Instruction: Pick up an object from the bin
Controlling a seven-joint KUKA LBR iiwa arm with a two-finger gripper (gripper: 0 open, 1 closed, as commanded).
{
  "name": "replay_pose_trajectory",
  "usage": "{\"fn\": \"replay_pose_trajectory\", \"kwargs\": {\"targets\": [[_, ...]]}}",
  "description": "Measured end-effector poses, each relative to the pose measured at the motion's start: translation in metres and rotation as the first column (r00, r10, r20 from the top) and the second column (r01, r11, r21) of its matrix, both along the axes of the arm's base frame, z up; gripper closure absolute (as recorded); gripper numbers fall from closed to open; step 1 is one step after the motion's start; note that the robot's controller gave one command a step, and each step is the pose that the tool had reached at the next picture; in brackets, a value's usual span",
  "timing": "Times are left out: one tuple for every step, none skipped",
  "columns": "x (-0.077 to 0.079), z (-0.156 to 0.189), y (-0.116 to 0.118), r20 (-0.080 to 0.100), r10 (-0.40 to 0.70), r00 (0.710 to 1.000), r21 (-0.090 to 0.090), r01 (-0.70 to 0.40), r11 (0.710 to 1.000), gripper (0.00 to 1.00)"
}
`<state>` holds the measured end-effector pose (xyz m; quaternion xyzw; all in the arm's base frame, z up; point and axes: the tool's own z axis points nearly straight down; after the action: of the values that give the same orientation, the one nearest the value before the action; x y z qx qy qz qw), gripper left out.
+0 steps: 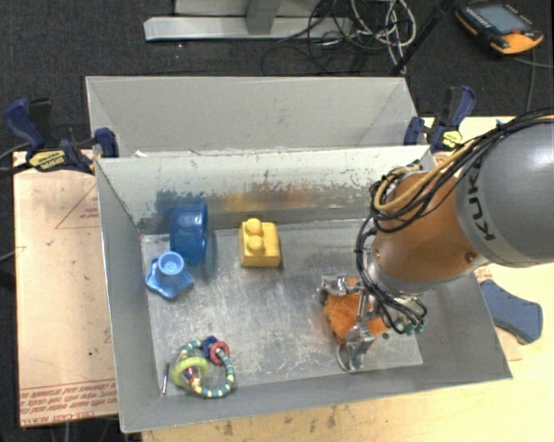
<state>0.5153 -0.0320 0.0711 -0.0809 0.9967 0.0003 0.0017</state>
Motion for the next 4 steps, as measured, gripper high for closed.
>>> {"fn": "replay_pose_trajectory", "kwargs": {"targets": [[0.001, -0.004, -0.005, -0.002, 0.005, 1.000, 0.000, -0.005, 1.000, 0.00], [-0.012, 0.003, -0.017, -0.003, -0.026, 1.000, 0.002, 0.026, 1.000, 1.00], [-0.012, 0.000, -0.018, -0.002, -0.029, 1.000, 0.003, 0.029, 1.000, 1.00], [0.005, 0.197, 0.005, -0.003, 0.085, 0.996, 0.000, -0.085, 0.996, 1.00]]}}
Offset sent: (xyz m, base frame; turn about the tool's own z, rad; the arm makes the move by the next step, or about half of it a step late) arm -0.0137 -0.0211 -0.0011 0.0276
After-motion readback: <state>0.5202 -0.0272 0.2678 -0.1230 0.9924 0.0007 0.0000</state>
